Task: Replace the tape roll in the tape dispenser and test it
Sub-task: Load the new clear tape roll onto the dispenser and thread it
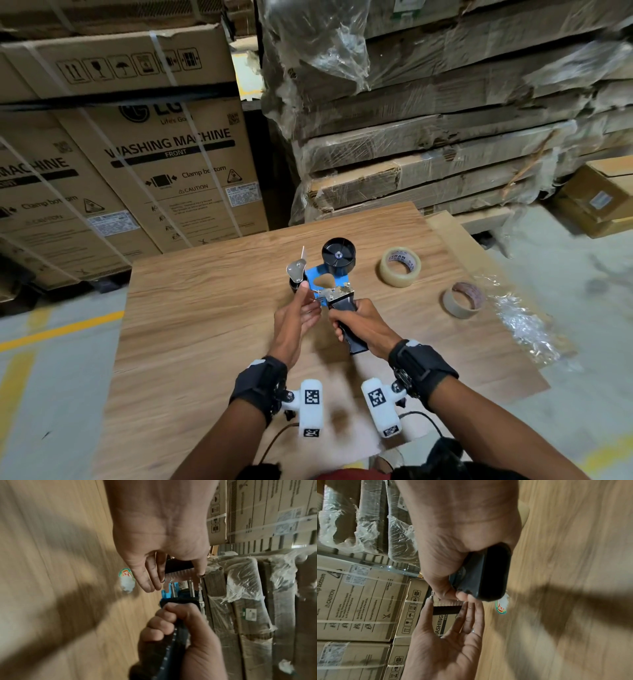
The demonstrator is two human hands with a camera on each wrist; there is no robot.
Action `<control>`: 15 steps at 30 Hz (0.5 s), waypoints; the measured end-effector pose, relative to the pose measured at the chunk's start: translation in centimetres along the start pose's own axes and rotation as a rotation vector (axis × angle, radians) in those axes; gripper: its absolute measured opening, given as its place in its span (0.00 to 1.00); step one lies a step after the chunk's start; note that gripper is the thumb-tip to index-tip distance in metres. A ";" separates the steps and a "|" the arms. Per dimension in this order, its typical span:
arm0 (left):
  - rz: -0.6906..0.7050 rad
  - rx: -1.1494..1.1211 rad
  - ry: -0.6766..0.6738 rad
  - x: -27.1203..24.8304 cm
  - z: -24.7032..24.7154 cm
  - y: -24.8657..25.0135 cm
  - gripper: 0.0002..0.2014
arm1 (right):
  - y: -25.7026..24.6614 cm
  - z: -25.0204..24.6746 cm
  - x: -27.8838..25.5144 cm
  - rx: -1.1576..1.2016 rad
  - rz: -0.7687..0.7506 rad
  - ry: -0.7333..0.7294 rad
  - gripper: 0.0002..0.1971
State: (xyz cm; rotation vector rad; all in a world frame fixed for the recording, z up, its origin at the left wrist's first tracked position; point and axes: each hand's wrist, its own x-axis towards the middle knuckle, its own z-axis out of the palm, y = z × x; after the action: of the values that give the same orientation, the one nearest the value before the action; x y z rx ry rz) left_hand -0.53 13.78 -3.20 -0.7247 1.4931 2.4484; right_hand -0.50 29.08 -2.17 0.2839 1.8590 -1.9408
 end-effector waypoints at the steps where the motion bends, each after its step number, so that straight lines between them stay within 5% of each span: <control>1: 0.003 -0.033 0.002 -0.2 0.4 0.3 0.17 | -0.2 -0.1 0.0 -0.006 -0.012 -0.002 0.07; 15: -0.026 -0.240 0.099 -0.9 2.5 1.4 0.11 | -1.1 -0.4 -0.2 0.070 0.024 -0.008 0.07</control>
State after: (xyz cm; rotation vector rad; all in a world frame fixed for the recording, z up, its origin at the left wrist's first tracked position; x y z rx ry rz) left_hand -1.07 15.41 -0.73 -0.9146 1.2229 2.6362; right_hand -0.91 29.46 -1.14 0.3175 1.7767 -1.9909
